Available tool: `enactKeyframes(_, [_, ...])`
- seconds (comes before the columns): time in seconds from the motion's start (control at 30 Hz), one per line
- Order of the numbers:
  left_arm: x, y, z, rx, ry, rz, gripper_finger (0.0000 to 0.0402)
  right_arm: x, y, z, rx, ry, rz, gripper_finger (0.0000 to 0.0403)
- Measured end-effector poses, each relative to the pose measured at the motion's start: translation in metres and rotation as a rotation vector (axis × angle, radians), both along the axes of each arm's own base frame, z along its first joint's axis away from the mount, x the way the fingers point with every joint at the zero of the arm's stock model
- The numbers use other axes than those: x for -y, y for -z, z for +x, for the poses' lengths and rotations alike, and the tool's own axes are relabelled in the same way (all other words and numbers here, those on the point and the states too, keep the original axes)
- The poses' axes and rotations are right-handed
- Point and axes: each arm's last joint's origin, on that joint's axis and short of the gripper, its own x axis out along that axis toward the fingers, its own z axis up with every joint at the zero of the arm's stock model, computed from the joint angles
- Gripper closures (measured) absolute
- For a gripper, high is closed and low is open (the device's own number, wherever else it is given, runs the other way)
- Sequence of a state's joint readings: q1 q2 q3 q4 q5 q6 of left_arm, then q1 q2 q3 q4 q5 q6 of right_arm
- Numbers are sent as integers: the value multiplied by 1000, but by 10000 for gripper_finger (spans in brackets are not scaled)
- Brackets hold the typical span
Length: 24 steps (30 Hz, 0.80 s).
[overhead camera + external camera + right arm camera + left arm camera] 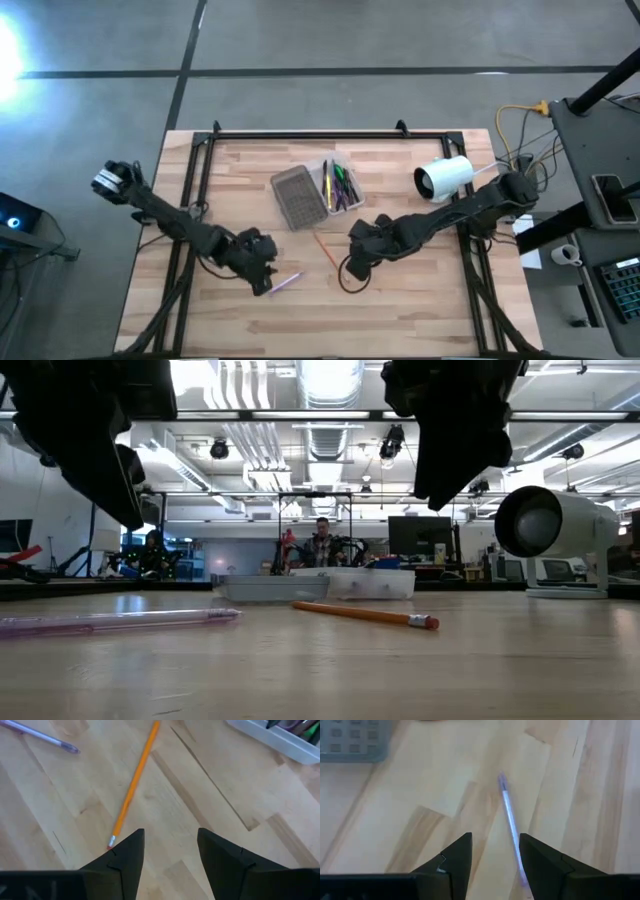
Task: Pick & place school supplies into a supply box
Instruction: Put the purple pen into the black supply box
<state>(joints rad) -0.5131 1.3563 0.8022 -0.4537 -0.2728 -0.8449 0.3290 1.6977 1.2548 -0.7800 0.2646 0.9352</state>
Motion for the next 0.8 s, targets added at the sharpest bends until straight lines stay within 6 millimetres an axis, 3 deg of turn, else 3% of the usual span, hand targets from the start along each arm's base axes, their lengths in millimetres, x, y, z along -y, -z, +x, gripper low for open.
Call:
enactKeyframes(0.43, [41, 38, 50, -133, 37, 65, 253, -4, -1, -2, 2, 0, 10, 227])
enactKeyframes(0.8, [45, 61, 57, -212, -38, 15, 258, -19, 1, -10, -9, -27, -10, 227])
